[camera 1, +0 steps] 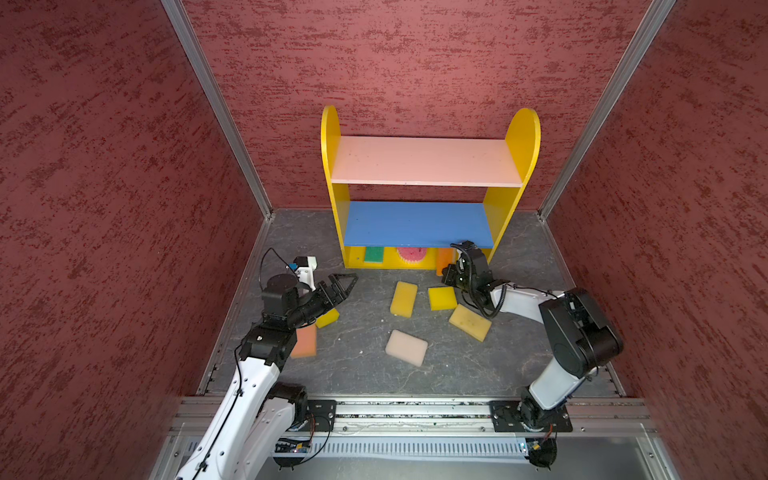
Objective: Place and organize the cleaning sponges onto the shelf
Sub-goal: 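Carry the orange sponge under the blue board while the left gripper draws back, then lower the orange sponge beside the flower sponge and open the right gripper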
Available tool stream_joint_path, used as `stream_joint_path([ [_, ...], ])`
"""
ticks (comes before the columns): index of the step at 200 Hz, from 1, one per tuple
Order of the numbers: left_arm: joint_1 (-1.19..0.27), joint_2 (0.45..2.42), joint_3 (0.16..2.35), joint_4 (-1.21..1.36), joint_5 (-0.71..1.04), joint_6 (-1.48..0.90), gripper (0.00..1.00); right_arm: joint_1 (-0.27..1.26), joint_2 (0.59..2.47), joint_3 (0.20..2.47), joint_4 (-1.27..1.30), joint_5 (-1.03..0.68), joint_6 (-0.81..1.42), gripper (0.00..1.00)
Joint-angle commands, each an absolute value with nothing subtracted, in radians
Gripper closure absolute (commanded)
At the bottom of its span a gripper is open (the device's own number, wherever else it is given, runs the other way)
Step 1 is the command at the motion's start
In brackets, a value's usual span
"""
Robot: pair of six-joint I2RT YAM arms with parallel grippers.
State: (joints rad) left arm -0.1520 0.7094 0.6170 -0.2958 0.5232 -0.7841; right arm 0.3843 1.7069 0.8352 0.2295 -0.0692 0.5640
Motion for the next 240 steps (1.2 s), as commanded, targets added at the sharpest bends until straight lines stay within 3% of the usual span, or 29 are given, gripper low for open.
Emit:
stream_joint_path([
  [1, -0.143, 0.715, 0.628, -0.308, 0.536, -0.764, 0.04, 0.380, 1.749, 0.875, 0.290, -0.024, 0.546, 0.92],
  [41, -0.140, 0.741, 0.623, -0.283, 0.540, -0.761, 0.04, 0.380, 1.802, 0.918, 0.285, 0.009, 0.524, 0.90],
  [77, -0.135, 0.765, 0.614, -0.261, 0.548, -0.768, 0.04, 0.380, 1.848, 0.961, 0.265, 0.016, 0.499, 0.82],
  [118, -0.130, 0.778, 0.620, -0.256, 0.554, -0.767, 0.04, 0.380, 1.869, 0.951, 0.267, 0.070, 0.500, 0.63],
  [173, -0.129, 0.777, 0.624, -0.259, 0.559, -0.773, 0.04, 0.380, 1.845, 0.917, 0.259, 0.108, 0.500, 0.56],
  [240, -0.127, 0.767, 0.630, -0.259, 0.567, -0.786, 0.04, 0.374, 1.719, 0.829, 0.227, 0.132, 0.505, 0.35],
])
